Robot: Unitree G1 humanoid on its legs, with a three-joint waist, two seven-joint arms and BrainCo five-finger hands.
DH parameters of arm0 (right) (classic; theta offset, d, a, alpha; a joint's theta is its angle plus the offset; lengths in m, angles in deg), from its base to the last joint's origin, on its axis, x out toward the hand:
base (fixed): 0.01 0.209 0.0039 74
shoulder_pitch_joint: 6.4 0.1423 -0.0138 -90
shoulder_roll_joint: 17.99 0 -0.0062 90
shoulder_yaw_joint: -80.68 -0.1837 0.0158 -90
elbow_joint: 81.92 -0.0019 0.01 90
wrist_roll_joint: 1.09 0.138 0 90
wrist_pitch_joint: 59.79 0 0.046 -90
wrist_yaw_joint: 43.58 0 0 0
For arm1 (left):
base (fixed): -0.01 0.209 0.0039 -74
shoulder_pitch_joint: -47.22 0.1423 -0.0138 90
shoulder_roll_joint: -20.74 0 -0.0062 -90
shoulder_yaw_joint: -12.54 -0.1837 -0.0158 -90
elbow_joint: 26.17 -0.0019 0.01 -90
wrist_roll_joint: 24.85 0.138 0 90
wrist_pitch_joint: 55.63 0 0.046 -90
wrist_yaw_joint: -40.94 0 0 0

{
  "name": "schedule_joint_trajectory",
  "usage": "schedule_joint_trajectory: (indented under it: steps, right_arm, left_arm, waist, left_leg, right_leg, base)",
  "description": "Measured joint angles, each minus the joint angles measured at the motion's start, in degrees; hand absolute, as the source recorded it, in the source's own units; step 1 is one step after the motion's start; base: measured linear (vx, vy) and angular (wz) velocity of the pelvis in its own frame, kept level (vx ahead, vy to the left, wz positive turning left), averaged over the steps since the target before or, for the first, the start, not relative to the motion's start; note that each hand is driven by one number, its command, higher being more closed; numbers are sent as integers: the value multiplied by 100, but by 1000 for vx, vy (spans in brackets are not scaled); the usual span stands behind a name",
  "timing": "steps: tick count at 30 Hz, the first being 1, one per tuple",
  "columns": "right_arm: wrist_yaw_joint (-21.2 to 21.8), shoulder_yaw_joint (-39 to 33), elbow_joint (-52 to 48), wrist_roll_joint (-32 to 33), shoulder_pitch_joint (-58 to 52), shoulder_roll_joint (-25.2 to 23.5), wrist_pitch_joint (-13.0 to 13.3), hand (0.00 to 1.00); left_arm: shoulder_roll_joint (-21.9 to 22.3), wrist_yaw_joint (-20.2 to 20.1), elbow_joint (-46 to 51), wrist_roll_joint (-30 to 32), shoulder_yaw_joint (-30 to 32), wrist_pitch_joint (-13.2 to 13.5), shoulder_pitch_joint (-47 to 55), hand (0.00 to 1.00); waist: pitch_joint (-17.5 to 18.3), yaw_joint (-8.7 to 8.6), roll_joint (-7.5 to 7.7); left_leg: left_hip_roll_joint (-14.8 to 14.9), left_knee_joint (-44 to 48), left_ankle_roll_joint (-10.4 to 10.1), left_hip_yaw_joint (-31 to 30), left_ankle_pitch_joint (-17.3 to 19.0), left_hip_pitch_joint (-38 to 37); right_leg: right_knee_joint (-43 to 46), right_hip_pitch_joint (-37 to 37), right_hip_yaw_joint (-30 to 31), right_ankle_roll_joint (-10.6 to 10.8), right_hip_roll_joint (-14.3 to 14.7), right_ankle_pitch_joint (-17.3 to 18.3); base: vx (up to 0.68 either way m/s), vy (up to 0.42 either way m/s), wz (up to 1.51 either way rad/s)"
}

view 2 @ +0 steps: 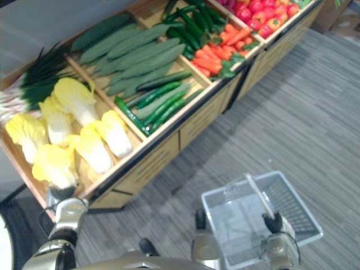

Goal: Pick vegetable in the basket

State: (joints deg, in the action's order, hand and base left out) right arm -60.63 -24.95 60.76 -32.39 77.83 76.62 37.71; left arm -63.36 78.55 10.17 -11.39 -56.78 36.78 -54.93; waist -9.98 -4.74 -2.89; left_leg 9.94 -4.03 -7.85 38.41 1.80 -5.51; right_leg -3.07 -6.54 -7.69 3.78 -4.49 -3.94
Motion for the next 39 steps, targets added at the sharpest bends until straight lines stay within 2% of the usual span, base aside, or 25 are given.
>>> schedule_joint_trajectory:
  steps: [4,6,8,13,15,21,25,31,39]
  right_arm:
    - [-5,-182,63,4,-29,-235,-106,100]
    - [-16,-207,187,5,-25,-386,-122,100]
    - [-25,-242,213,6,-40,-498,-122,100]
    - [-40,-445,228,25,-118,-671,-222,100]
    - [-67,-493,228,28,-169,-694,-240,100]
    - [-80,-478,224,22,-119,-756,-248,100]
    - [-79,-479,227,19,-167,-755,-300,100]
    - [-78,-671,307,20,-231,-722,-348,100]
    - [14,-907,761,-19,-173,-307,-319,100]
  left_arm:
    - [272,39,291,-380,27,250,128,100]
    - [416,73,694,-651,-8,346,304,100]
    - [549,79,1048,-667,-20,421,466,100]
    - [603,2,1829,-844,-483,456,725,100]
    - [715,-66,2170,-838,-712,469,919,100]
    - [850,-207,2630,-830,-914,457,1164,100]
    - [1108,-283,3233,-832,-979,457,1443,100]
    - [1128,-275,4123,-816,-977,460,1472,100]
    - [1068,-151,5766,-538,-932,480,1476,100]
  waist:
    - [-1,1,10]
    - [-3,16,77]
    - [-15,9,108]
    - [-18,22,261]
    - [-10,26,256]
    - [11,41,241]
    - [186,42,201]
    - [356,33,133]
    - [509,52,210]
  left_leg:
    - [-63,-83,5,-130,-3,-84]
    - [-86,-83,6,-184,-4,-89]
    - [-99,-82,15,-275,-10,-88]
    - [-141,-81,51,-521,-34,-68]
    - [-158,-78,52,-632,-35,-71]
    - [-152,-41,67,-650,-45,-83]
    - [-120,11,84,-800,-56,-51]
    - [-177,-142,217,-1114,-238,21]
    - [-267,-177,255,-1216,-271,26]
  right_leg:
    - [-52,155,-147,18,-59,-9]
    - [-79,200,-206,31,-94,-16]
    - [-79,241,-277,33,-117,-15]
    - [-67,364,-524,36,-185,-12]
    - [5,396,-610,109,-208,39]
    - [101,392,-631,109,-213,40]
    - [114,438,-760,105,-213,43]
    - [133,481,-1049,61,-284,112]
    - [123,543,-1056,90,-384,91]
  base:
    - [-8,-1,15]
    - [-30,-5,16]
    - [-28,-12,16]
    - [-27,-14,25]
    - [-9,-18,25]
    - [-42,-25,4]
    - [-59,-45,13]
    - [-83,-34,24]
    - [-51,-1,8]
